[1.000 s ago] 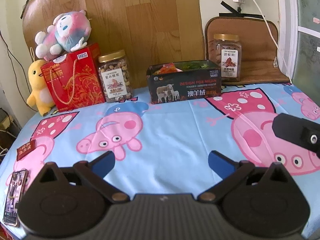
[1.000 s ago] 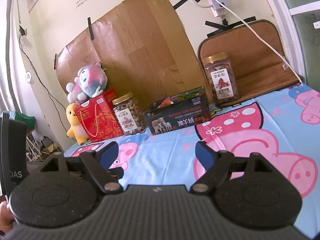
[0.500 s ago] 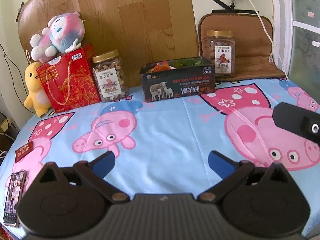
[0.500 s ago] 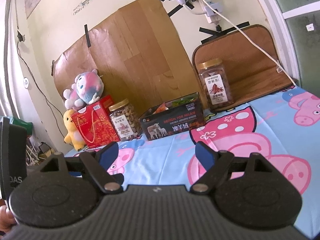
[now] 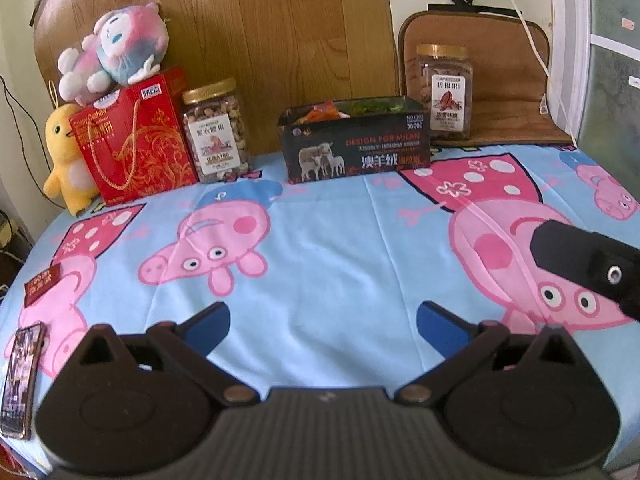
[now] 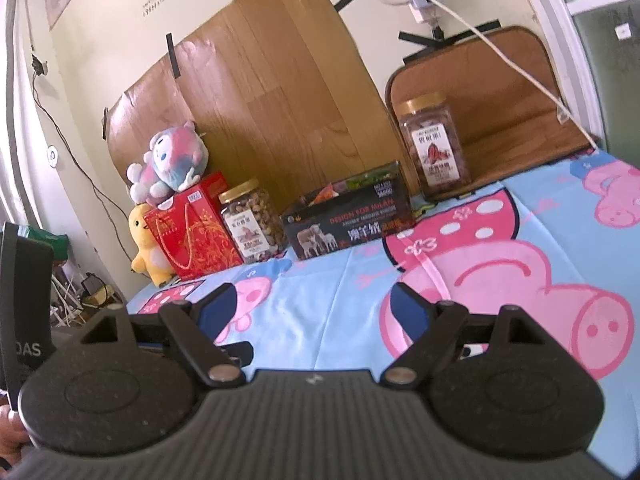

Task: Organize snacks

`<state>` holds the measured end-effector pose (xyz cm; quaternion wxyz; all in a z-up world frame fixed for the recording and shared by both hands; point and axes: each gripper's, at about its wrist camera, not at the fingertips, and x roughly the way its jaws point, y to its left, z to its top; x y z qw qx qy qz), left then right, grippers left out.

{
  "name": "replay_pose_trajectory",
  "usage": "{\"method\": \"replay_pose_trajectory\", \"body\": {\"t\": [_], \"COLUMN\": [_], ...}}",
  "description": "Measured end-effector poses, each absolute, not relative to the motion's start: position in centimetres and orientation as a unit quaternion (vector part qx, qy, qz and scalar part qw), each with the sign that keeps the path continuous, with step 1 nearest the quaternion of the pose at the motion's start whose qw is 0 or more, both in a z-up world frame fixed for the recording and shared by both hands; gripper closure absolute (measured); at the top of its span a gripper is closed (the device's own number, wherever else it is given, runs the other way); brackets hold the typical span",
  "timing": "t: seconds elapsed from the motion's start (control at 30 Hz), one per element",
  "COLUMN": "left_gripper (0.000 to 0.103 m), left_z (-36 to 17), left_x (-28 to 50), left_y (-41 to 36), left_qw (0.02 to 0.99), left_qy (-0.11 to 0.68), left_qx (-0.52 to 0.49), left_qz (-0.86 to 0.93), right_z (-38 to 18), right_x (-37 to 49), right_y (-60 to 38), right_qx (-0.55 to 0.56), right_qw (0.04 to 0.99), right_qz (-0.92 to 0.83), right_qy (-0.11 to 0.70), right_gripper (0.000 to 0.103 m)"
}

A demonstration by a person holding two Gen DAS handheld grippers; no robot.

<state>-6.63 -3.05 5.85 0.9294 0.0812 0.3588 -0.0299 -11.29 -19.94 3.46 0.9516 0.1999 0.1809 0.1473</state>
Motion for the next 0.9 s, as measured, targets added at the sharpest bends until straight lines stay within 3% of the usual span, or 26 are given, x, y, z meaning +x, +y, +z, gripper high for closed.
{"method": "replay_pose_trajectory", "body": {"t": [0.77, 0.9], "left_gripper": [0.0, 0.0], "left_z": [3.9, 3.7], "left_x": [-5.8, -5.7], "left_y": [-2.6, -2.3], "left_qw": [0.913, 0.914], "left_qy": [0.402, 0.4], "left_qx": [0.065, 0.062], "left_qz": [-0.039, -0.033], "right_z": [2.2, 1.7], "right_x": [-10.8, -10.8], "right_y": [-20.2, -20.5], "right_qx": [0.211, 0.219], "right_qw": [0.947, 0.95], "right_qz": [0.134, 0.105], "right_qy": [0.202, 0.196], "right_gripper": [0.017, 0.006]}}
